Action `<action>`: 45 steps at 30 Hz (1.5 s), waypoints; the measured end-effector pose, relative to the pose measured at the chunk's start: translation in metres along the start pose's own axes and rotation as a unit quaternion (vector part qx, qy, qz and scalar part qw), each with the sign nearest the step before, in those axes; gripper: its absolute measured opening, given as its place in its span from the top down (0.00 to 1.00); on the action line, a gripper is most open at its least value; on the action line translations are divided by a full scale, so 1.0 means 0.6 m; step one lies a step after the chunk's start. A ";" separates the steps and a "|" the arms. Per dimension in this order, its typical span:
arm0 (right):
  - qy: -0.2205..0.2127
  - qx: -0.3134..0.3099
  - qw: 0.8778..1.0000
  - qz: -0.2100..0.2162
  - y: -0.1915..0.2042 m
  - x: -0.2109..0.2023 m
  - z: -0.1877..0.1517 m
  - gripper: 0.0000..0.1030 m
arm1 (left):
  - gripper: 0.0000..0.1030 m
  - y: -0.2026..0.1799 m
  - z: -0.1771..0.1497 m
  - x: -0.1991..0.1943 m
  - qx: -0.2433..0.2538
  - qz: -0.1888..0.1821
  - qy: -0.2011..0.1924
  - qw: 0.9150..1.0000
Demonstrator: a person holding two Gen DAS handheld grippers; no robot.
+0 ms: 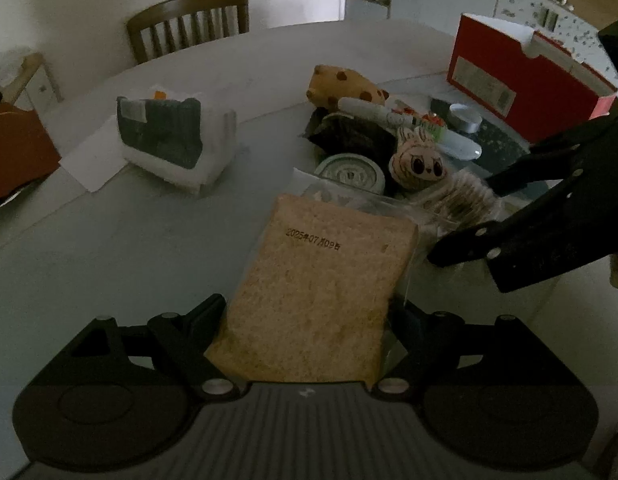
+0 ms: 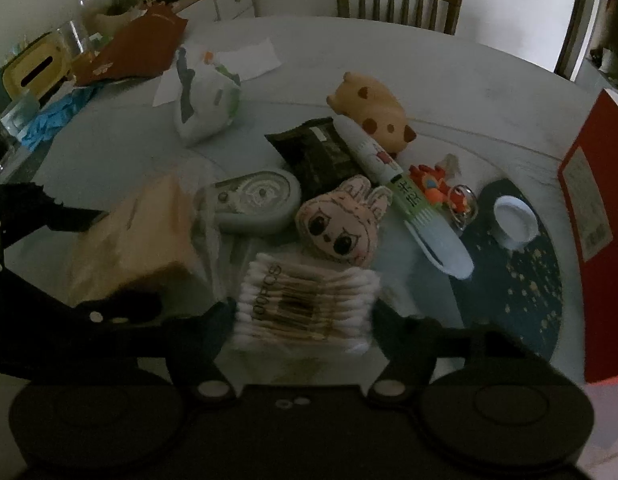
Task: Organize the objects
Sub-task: 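Grasp the bagged bread with the left tool while the right tool grasps the cotton swab pack, then carry the bread and cotton swab pack over the red box with both tools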
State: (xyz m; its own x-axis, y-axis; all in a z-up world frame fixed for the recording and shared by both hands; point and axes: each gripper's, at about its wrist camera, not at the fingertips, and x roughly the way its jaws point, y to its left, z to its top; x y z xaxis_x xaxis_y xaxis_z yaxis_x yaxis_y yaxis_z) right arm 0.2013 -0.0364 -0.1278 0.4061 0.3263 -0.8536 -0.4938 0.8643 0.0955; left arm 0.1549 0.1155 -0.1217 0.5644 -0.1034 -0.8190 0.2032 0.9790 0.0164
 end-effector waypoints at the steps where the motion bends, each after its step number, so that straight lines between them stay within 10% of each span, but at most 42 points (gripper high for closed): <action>1: -0.001 0.001 1.000 0.001 -0.001 -0.003 -0.003 0.33 | 0.16 -0.004 -0.001 -0.001 -0.001 0.003 0.001 1.000; 45: -0.136 0.096 0.985 -0.052 -0.289 -0.288 -0.062 0.33 | 0.16 -0.320 0.206 -0.086 0.014 -0.025 -0.098 0.995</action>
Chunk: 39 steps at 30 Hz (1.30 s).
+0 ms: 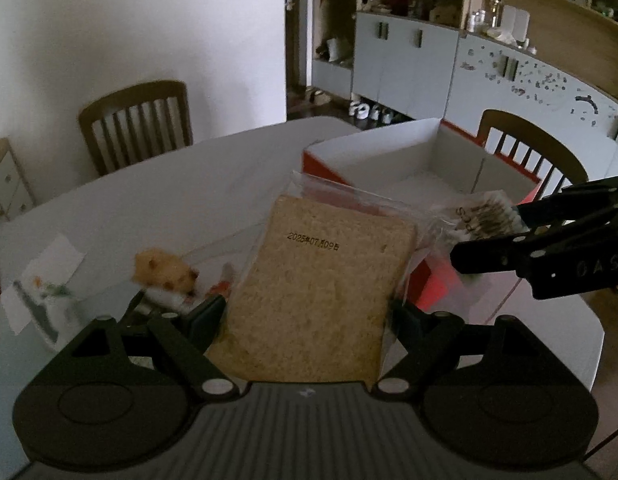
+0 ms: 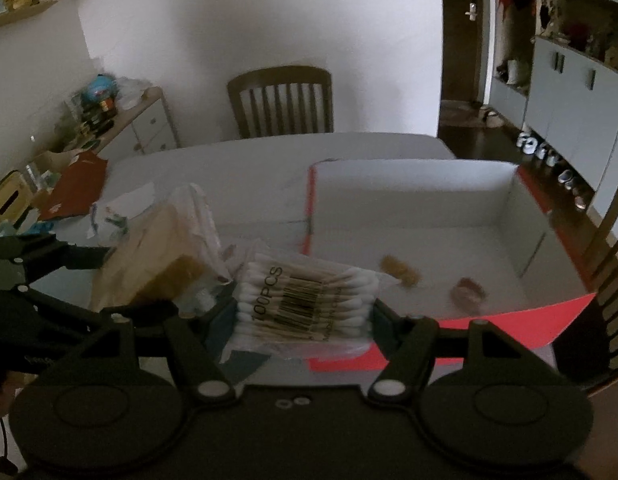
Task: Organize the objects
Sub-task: 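Carry the bread and cotton swab pack over the red box with both tools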
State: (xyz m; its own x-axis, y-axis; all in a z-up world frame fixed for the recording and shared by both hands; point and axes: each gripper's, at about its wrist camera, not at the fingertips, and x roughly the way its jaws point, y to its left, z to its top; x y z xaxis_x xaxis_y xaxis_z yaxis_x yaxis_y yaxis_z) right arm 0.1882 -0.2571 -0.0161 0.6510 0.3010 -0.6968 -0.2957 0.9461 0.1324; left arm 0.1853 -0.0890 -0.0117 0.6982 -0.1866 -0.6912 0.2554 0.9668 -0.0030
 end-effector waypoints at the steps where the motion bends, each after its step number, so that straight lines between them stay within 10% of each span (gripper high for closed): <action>1: -0.002 0.001 1.000 -0.002 -0.009 -0.002 0.002 0.33 | 0.16 -0.007 0.006 0.003 0.002 0.000 -0.002 1.000; 27: -0.008 0.007 0.997 -0.071 -0.222 0.018 0.033 0.33 | 0.16 -0.184 0.147 0.159 0.088 -0.004 -0.002 0.996; 39: 0.030 -0.025 0.996 -0.074 -0.253 0.087 0.040 0.33 | 0.16 -0.196 0.200 0.286 0.089 0.008 0.066 0.994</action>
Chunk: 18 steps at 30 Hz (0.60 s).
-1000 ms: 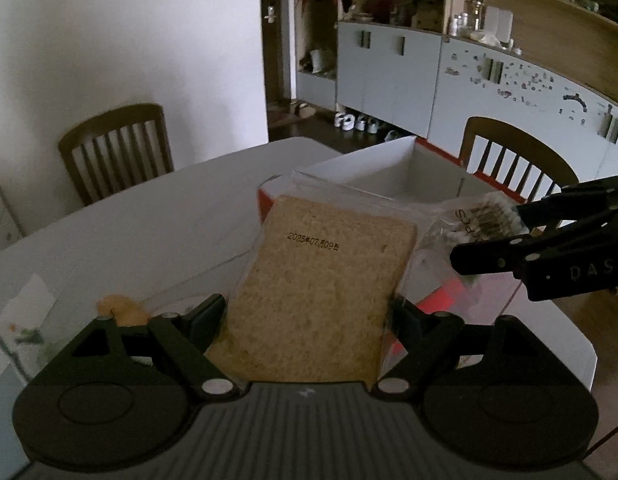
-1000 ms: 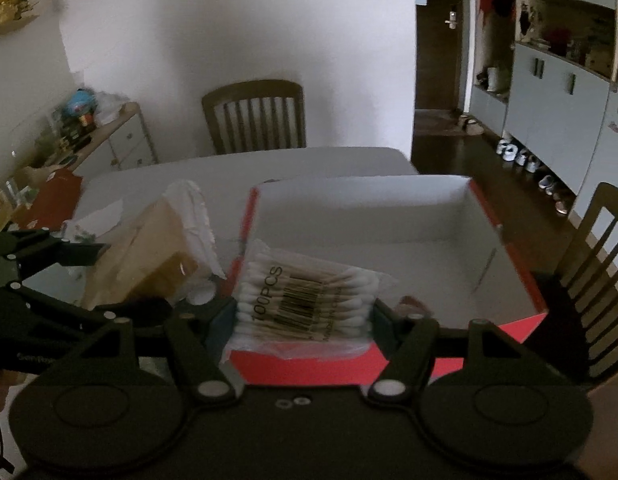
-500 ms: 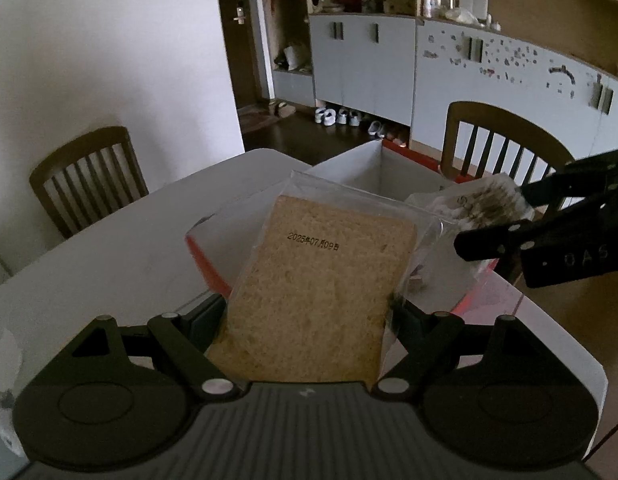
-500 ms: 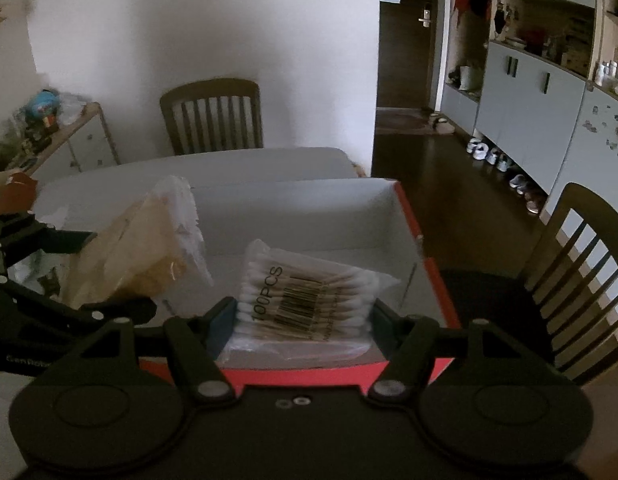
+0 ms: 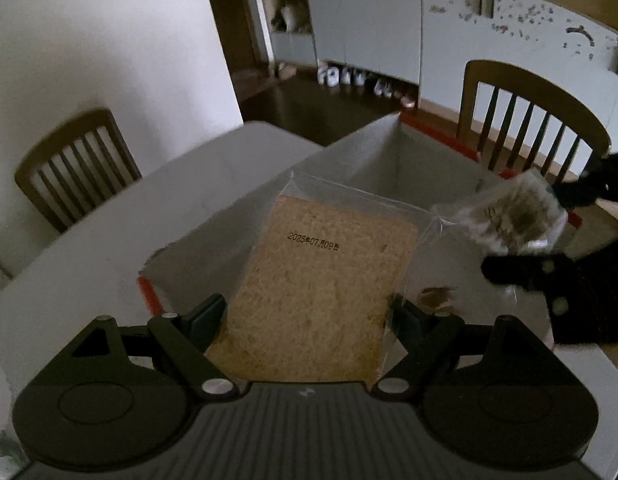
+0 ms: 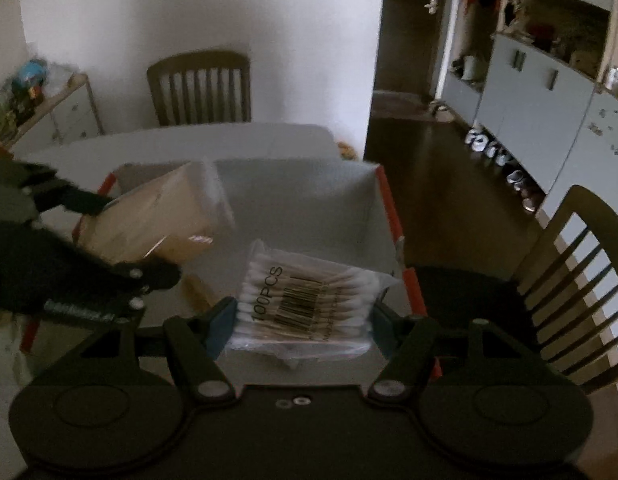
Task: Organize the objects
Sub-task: 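Carry the bread and cotton swab pack over the red box with both tools, then lower and release the bread and swab pack into the box with both tools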
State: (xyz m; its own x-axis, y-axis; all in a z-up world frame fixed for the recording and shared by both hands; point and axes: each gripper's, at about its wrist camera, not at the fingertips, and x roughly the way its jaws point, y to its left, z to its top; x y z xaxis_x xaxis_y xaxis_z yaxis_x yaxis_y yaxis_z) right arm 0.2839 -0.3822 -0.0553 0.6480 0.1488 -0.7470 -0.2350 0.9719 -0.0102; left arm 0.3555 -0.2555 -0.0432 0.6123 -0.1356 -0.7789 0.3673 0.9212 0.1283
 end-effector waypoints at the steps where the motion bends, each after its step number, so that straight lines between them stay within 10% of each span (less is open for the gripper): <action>1: 0.005 -0.008 1.000 0.000 0.002 0.006 -0.001 0.33 | 0.16 0.003 -0.001 0.008 -0.003 -0.002 0.006 1.000; 18: 0.068 -0.031 0.996 0.042 0.012 0.082 -0.009 0.33 | 0.16 -0.008 0.018 0.109 0.009 -0.006 0.101 0.995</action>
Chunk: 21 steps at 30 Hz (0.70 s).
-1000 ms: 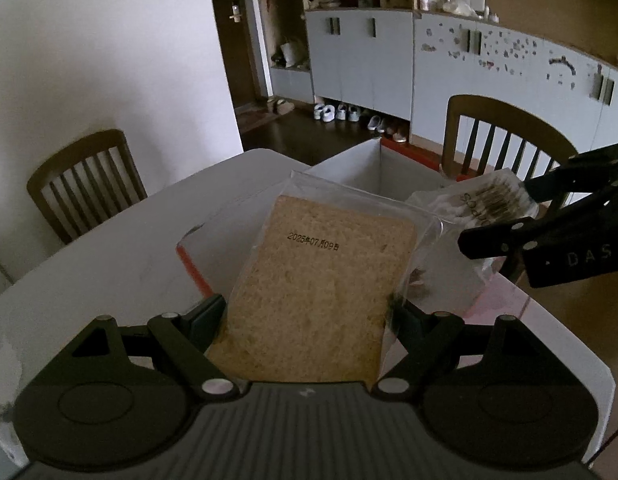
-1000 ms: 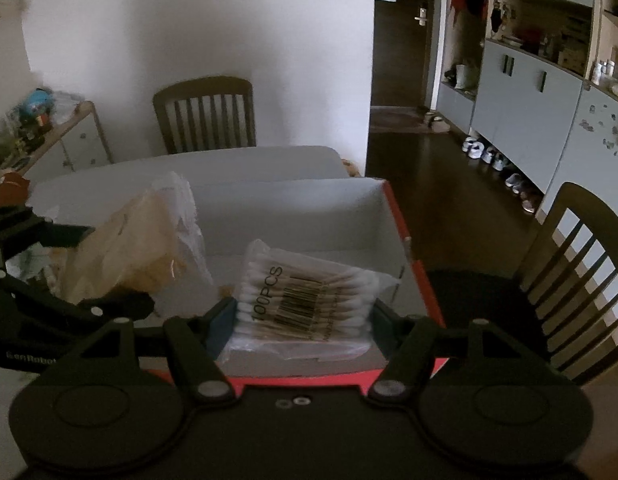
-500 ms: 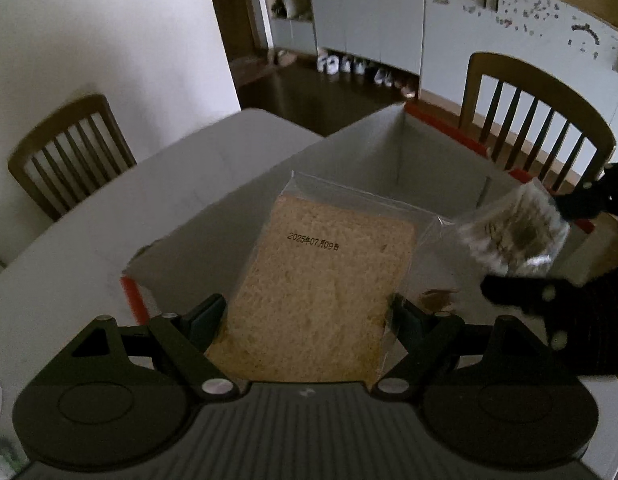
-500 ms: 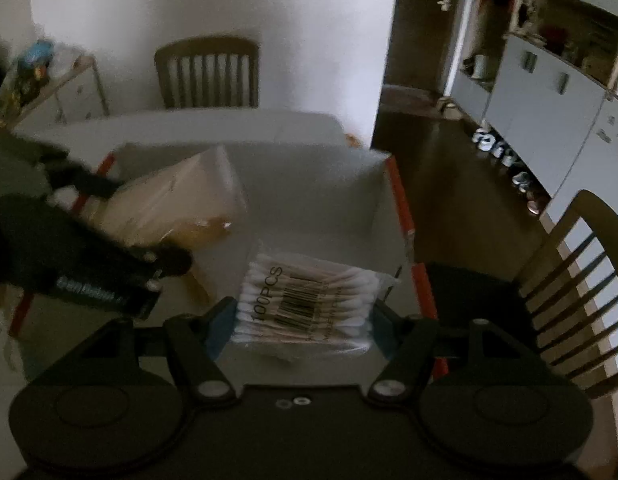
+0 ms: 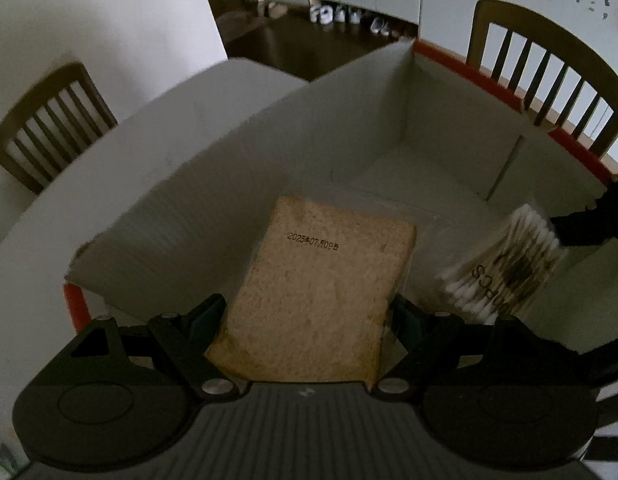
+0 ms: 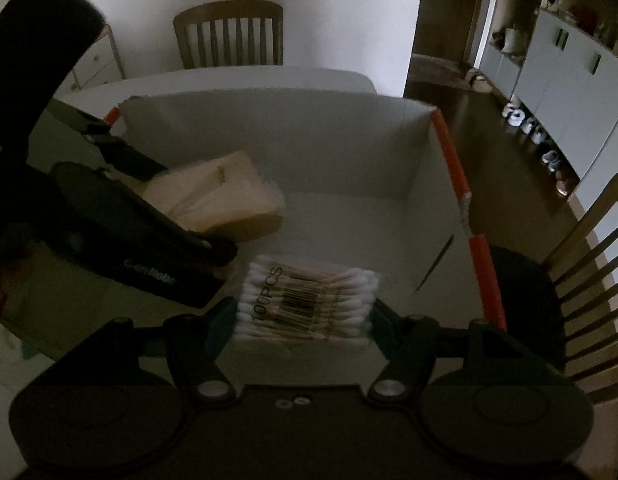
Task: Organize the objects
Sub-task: 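Lower and release the bread and swab pack into the box with both tools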
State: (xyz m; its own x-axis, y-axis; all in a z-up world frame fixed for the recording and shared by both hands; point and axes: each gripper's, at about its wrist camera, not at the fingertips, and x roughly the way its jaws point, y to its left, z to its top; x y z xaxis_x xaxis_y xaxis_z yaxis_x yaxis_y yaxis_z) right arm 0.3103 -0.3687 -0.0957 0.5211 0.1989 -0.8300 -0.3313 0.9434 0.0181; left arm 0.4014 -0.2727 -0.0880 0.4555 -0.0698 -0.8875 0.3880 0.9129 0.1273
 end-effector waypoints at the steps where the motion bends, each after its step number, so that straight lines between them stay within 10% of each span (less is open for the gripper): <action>1: 0.005 -0.002 1.000 0.000 0.001 0.004 -0.001 0.33 | 0.16 0.001 0.000 0.005 -0.002 -0.002 0.007 1.000; 21: 0.011 0.005 1.000 0.012 0.001 -0.005 -0.007 0.25 | 0.16 0.002 -0.009 0.003 -0.018 -0.029 0.025 0.999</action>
State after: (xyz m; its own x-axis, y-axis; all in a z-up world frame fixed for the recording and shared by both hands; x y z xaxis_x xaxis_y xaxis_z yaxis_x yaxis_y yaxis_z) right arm 0.3052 -0.3696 -0.0952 0.4951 0.2160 -0.8416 -0.3358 0.9409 0.0440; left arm 0.3983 -0.2697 -0.0922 0.3926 -0.1044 -0.9138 0.3829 0.9219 0.0592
